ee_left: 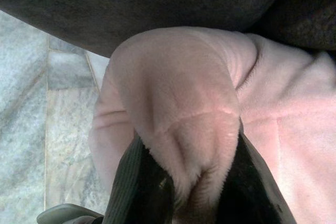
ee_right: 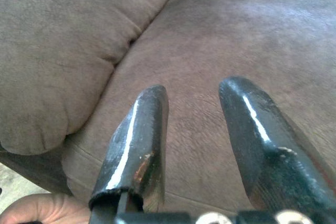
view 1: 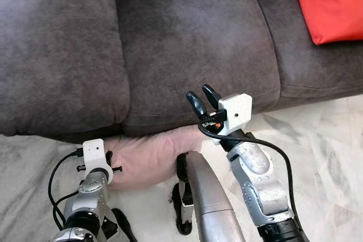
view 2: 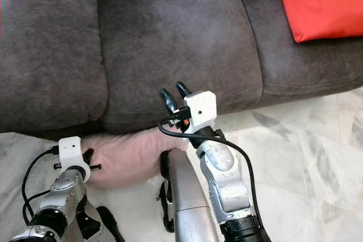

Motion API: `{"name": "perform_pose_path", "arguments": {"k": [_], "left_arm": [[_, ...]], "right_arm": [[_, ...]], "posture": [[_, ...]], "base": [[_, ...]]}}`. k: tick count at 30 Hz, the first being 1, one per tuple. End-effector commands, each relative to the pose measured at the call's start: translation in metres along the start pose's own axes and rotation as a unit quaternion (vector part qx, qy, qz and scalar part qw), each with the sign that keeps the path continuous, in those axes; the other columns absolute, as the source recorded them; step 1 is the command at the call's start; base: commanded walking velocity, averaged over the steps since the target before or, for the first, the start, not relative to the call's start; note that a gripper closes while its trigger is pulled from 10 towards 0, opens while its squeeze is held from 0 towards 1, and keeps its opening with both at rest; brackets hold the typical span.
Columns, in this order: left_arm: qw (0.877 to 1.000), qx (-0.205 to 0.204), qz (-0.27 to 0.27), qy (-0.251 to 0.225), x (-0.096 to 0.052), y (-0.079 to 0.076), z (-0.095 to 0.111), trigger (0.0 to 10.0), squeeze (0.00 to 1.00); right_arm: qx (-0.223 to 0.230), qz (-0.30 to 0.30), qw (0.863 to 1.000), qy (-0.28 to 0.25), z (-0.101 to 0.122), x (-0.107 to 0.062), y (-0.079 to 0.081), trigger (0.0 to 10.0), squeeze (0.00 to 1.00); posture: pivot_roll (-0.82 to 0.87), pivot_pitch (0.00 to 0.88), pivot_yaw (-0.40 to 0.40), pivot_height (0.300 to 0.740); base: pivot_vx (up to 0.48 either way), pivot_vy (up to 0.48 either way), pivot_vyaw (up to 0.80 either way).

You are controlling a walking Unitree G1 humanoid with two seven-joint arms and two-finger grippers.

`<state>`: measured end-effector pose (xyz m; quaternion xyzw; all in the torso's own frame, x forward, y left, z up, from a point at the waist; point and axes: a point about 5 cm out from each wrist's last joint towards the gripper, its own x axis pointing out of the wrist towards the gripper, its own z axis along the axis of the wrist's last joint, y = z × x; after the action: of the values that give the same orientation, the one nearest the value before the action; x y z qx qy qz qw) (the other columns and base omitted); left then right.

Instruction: Move the pillow to the sofa from floor

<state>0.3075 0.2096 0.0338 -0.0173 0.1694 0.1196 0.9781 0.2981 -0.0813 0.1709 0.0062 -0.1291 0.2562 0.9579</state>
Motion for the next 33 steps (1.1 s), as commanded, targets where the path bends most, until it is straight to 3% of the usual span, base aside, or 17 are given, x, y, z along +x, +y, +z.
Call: {"name": "perform_pose_path", "arguments": {"k": [1,4,8,19,26,29,30,33], "left_arm": [[1.0,0.015,-0.009,0.001,-0.007,-0.001,-0.013,10.0,0.0],[0.996,0.048,-0.021,-0.076,-0.013,-0.008,0.004,10.0,0.0],[0.994,0.045,-0.019,-0.103,-0.016,-0.01,0.011,10.0,0.0],[0.992,0.038,-0.035,-0.112,-0.014,-0.01,0.015,10.0,0.0],[0.99,0.031,-0.041,-0.134,-0.008,-0.012,0.031,10.0,0.0],[0.989,0.034,-0.038,-0.137,-0.008,-0.009,0.032,10.0,0.0],[0.989,0.036,-0.037,-0.139,-0.009,-0.006,0.032,10.0,0.0],[0.989,0.039,-0.037,-0.136,-0.009,-0.003,0.03,10.0,0.0]], "right_arm": [[-0.001,-0.005,1.0,0.014,-0.008,-0.005,-0.001,10.0,0.0],[-0.002,-0.014,1.0,0.016,-0.011,-0.005,-0.004,10.0,0.0],[-0.001,-0.019,1.0,0.014,-0.013,-0.003,-0.003,10.0,0.0],[-0.005,-0.029,0.999,0.014,-0.019,0.001,-0.006,10.0,0.0],[-0.005,-0.037,0.999,0.015,-0.024,0.002,-0.009,10.0,0.0],[-0.013,-0.054,0.998,0.024,-0.029,-0.002,-0.018,10.0,0.0],[-0.023,-0.07,0.997,0.031,-0.032,-0.006,-0.029,10.0,0.0],[-0.042,-0.082,0.995,0.039,-0.034,-0.011,-0.043,10.0,0.0]], "posture": [[-0.11,0.432,-0.187,0.551],[-0.09,0.416,-0.171,0.551],[-0.08,0.392,-0.154,0.551],[-0.05,0.344,-0.134,0.551],[-0.01,0.288,-0.118,0.551],[0.0,0.274,-0.108,0.551],[0.0,0.264,-0.097,0.551],[-0.01,0.253,-0.088,0.551]], "base": [[0.0,0.0,0.0],[0.0,0.0,0.0],[0.0,0.0,0.0],[-0.173,0.0,0.0],[-0.286,0.0,0.0],[-0.285,0.0,0.0],[-0.289,0.0,0.0],[-0.285,0.0,0.0]]}}
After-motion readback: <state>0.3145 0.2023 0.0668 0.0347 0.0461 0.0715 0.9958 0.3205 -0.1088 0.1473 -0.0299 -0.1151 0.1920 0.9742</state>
